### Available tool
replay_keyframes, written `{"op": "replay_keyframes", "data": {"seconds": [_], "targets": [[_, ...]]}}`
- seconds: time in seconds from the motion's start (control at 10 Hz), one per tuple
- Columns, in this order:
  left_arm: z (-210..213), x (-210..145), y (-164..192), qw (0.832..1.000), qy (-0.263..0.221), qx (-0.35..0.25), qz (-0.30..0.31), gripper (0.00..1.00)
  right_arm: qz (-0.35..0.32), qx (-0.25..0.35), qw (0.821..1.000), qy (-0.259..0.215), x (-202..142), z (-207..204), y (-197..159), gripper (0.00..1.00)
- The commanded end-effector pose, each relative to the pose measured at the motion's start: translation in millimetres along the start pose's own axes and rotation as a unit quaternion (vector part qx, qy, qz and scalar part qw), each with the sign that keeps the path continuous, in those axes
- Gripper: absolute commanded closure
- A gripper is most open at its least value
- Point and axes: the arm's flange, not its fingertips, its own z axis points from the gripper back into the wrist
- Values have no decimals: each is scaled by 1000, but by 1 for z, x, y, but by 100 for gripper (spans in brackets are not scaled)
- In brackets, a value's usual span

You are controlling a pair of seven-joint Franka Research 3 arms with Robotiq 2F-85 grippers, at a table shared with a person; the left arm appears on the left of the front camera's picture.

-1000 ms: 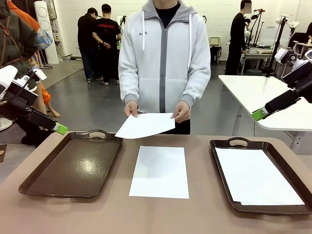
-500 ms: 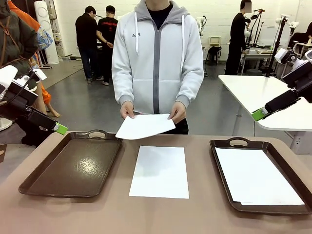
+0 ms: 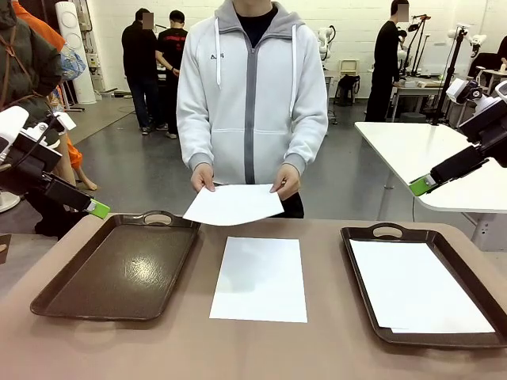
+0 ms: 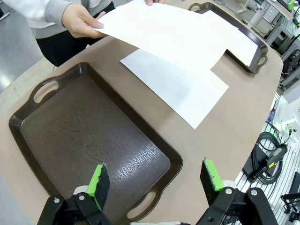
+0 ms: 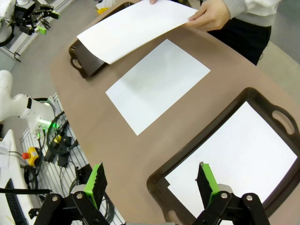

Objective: Sort the A4 documents.
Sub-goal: Receive the A4 Paper.

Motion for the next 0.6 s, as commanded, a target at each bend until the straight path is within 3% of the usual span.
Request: {"op": "replay_keyframes", "data": {"seconds": [0.0, 0.5], "targets": [[-1, -1, 2, 1000, -5, -8, -6, 0, 4, -3, 1000, 5, 0, 1, 0, 0], [-1, -1, 2, 1000, -5, -8, -6, 0, 4, -3, 1000, 5, 0, 1, 0, 0]]}}
